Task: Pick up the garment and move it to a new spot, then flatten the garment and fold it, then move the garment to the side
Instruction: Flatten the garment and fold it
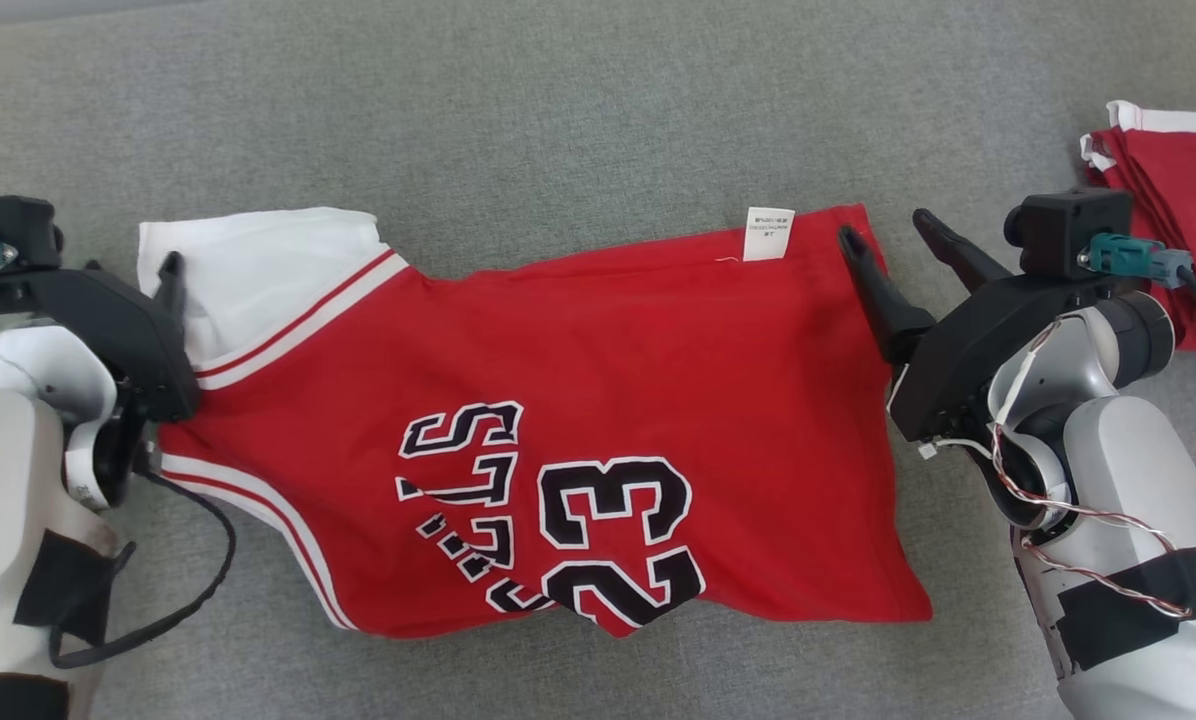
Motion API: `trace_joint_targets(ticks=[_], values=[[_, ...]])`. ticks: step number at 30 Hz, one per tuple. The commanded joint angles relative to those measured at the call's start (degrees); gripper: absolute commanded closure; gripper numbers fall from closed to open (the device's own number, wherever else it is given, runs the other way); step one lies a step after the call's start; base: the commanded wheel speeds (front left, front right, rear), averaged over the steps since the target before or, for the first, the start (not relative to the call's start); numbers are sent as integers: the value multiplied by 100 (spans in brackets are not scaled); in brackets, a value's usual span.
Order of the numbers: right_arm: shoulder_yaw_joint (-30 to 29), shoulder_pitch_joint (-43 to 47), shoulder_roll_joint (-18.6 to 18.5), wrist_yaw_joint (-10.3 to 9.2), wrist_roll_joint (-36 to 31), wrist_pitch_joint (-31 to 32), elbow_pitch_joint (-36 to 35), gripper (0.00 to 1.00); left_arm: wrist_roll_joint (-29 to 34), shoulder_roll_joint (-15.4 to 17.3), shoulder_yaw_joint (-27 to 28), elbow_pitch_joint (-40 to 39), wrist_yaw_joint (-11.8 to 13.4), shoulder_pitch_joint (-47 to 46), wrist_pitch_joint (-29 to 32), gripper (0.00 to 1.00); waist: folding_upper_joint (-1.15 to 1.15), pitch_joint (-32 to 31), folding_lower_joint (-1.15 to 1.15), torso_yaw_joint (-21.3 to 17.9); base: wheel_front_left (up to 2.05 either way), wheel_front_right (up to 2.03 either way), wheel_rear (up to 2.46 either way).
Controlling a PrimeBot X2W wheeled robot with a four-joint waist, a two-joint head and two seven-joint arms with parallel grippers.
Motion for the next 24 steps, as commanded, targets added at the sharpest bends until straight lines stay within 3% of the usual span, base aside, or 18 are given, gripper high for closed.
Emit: trace_joint_targets(ticks=[1,3,6,7,9,10,15,24], values=[[20,-27,14,-15,-25,-7,-24,0,90,51,-18,62,49,-24,38,0,-1,46,-1,-50,0,0,0],[54,-37,3,-15,-15,25,-44,0,146,117,-52,114,135,-58,63,0,-1,81,-1,-84,0,0,0],[54,-73,-36,-15,-13,140,-83,0,113,111,-137,185,58,-72,254,0,-1,143,-1,-106,0,0,0],[32,-79,-52,-15,-15,202,-95,0,72,85,-170,200,9,-74,371,34,-1,164,-1,-103,0,0,0],[-20,-91,-76,-15,-5,345,-116,0,-32,31,-221,217,-86,-54,602,72,-1,195,-1,-94,0,0,0],[-63,-97,-96,-15,-16,432,-128,0,-82,13,-239,211,-120,-48,722,100,-1,207,-1,-90,0,0,0],[-321,-188,-85,-15,-152,753,-214,0,-234,79,-287,9,-215,-71,1065,100,-1,287,-1,-67,0,0,0],[-489,-432,187,-15,229,1415,32,0,-250,205,-322,-437,-163,-134,1144,100,-1,483,-1,6,0,0,0]])
